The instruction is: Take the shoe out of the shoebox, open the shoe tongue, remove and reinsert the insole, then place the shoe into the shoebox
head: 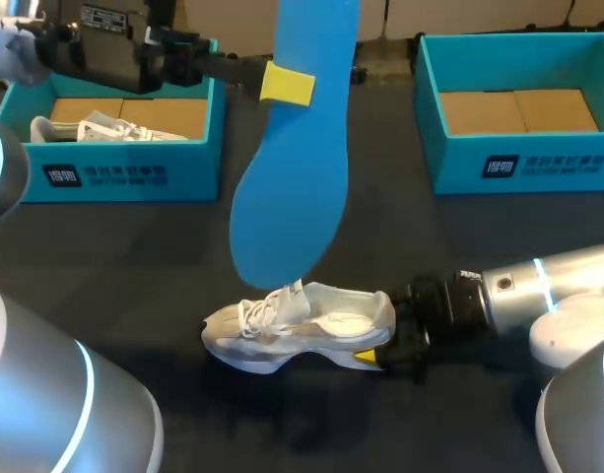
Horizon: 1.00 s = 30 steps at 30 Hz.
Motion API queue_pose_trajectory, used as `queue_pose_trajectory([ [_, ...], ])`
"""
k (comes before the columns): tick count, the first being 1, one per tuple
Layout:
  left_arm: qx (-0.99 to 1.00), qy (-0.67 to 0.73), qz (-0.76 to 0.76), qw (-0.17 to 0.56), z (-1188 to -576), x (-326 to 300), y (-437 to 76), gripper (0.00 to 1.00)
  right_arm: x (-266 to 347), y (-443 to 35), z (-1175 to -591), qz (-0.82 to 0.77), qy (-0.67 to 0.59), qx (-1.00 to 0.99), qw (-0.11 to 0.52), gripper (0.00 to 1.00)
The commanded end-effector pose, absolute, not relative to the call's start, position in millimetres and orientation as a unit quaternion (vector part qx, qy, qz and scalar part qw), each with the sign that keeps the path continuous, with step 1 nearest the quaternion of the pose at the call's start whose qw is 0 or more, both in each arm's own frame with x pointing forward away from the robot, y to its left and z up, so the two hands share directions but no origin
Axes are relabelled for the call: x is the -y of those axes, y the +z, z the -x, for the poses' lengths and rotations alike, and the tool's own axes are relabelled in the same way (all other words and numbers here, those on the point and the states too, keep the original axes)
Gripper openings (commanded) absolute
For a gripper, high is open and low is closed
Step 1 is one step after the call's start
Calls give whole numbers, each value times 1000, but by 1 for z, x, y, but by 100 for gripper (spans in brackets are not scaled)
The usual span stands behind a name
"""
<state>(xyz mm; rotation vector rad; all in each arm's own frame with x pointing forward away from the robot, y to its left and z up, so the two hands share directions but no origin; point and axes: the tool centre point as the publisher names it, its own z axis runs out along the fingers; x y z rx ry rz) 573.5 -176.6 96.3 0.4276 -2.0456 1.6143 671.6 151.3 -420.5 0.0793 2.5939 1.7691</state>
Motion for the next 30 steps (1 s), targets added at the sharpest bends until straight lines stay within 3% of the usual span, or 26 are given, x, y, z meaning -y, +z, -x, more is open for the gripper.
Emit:
queue_pose_trajectory([
  [1,748,596,-161,244,-568,177,99,0,-152,-420,-671,-26,562,-827,1,0],
  [15,742,600,-161,252,-565,179,101,0,-152,-420,-671,-26,561,-827,2,0],
  [16,742,600,-161,252,-565,179,101,0,-151,-420,-671,-26,561,-828,2,12],
  [18,742,600,-161,252,-565,179,101,0,-150,-420,-671,-26,560,-828,4,84],
  [19,742,600,-161,252,-565,179,101,0,-149,-419,-670,-25,555,-831,6,100],
  [30,742,600,-161,252,-565,179,101,0,-128,-407,-671,-27,511,-859,18,100],
])
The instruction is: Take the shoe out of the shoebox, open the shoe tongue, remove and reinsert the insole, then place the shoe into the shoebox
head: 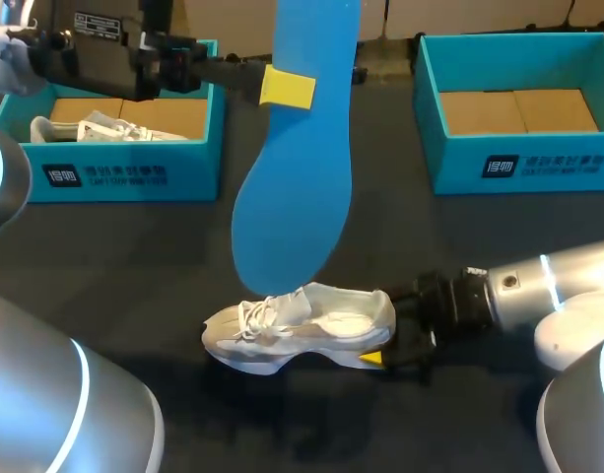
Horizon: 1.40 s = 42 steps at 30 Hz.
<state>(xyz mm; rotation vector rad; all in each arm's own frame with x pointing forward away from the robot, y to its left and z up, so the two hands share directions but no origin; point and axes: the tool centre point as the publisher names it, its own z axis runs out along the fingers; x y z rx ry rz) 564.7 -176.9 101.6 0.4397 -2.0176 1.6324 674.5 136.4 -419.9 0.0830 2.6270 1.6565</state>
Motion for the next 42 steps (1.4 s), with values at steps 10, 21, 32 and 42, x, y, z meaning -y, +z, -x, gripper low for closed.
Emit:
queue_pose_trajectory([
  [10,742,600,-161,252,-565,179,101,0,-116,-384,-675,-28,372,-928,17,100],
  [21,742,600,-161,252,-565,179,101,0,-110,-354,-672,-38,238,-970,12,100],
  [32,742,600,-161,252,-565,179,101,0,-106,-338,-673,-46,129,-990,-18,100],
  [42,742,600,-161,252,-565,179,101,0,-117,-319,-665,-49,48,-998,12,100],
])
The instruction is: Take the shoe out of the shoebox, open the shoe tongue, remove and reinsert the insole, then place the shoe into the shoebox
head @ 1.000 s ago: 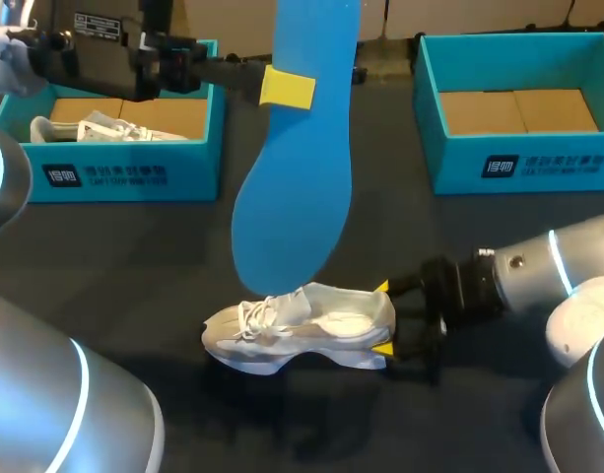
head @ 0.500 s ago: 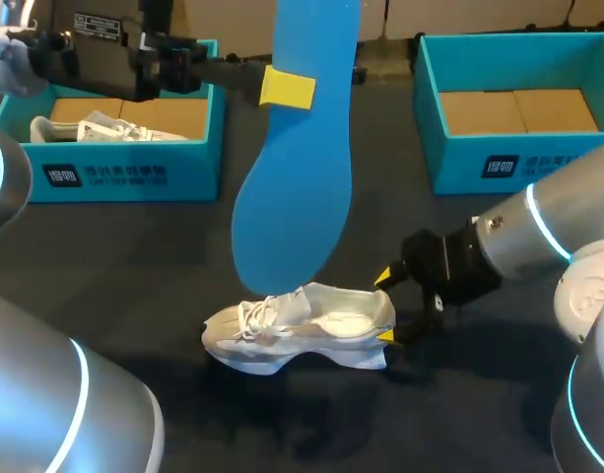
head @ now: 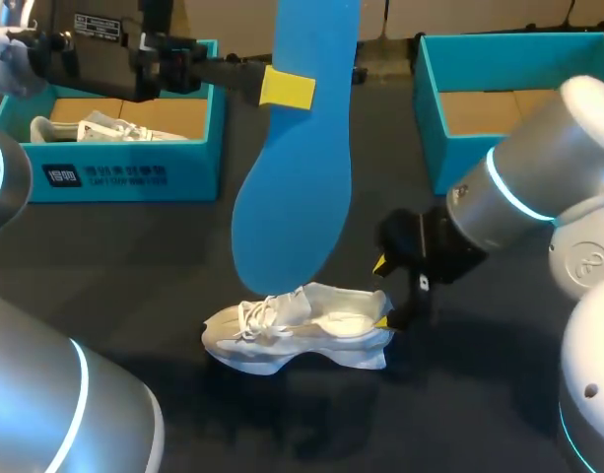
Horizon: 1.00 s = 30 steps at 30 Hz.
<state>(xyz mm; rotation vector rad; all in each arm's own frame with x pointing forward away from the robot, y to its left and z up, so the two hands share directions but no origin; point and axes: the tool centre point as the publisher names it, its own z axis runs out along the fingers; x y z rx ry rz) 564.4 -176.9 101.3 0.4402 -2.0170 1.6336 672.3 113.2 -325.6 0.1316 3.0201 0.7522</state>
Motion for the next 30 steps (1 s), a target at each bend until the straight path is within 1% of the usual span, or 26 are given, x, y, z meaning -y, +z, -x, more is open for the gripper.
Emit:
queue_pose_trajectory([
  [1,742,600,-161,252,-565,179,101,0,-118,-319,-665,-48,41,-998,12,100],
  [4,742,600,-161,252,-565,179,101,0,-119,-322,-666,-49,1,-999,14,100],
  [15,742,600,-161,252,-565,179,101,0,-124,-324,-668,-61,-54,-996,25,100],
  [30,742,600,-161,252,-565,179,101,0,-136,-329,-667,-55,-46,-997,23,100],
])
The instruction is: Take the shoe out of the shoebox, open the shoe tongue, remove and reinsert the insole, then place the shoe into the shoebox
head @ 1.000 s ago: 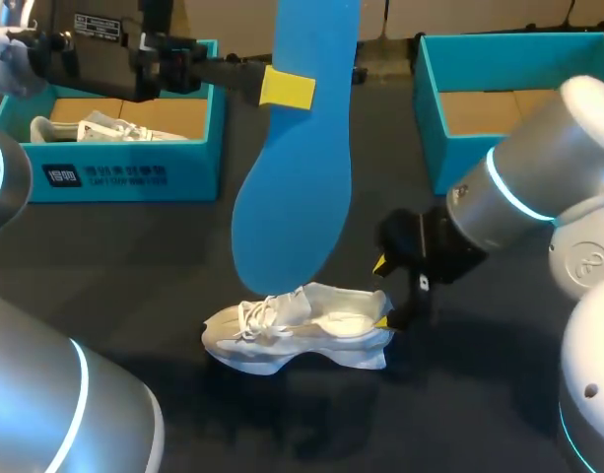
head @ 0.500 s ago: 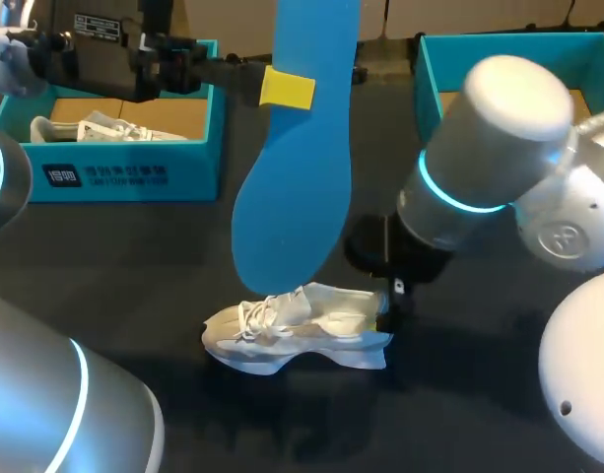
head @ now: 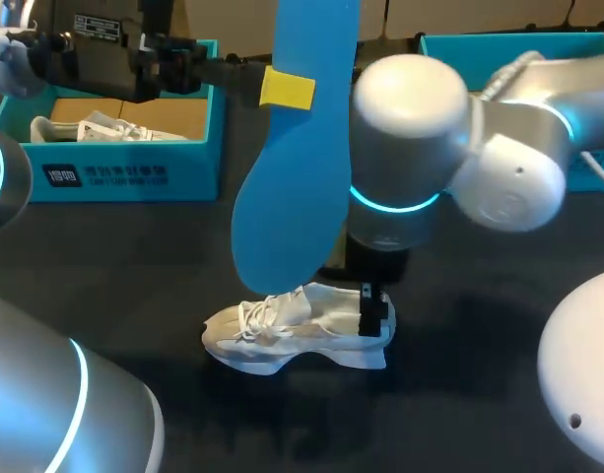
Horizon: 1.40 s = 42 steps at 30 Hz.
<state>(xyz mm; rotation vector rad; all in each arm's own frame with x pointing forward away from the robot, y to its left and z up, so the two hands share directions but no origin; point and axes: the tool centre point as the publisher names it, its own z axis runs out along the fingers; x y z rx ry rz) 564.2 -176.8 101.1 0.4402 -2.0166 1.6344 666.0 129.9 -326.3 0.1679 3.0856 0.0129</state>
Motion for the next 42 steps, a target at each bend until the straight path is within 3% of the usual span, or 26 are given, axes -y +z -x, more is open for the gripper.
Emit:
queue_pose_trajectory([
  [1,742,600,-161,252,-565,179,101,0,-137,-329,-668,-55,-46,-997,24,100],
  [13,742,600,-161,252,-565,179,101,0,-154,-323,-693,-26,-15,-999,44,100],
  [36,742,600,-161,252,-565,179,101,0,-169,-376,-710,-23,7,-1000,21,100],
  [37,742,600,-161,252,-565,179,101,0,-169,-376,-710,-23,7,-1000,20,80],
  [38,742,600,-161,252,-565,179,101,0,-169,-376,-710,-23,8,-999,20,49],
  [40,742,600,-161,252,-565,179,101,0,-169,-377,-711,-25,9,-999,20,19],
  [42,742,600,-161,252,-565,179,101,0,-169,-379,-711,-26,11,-999,18,0],
])
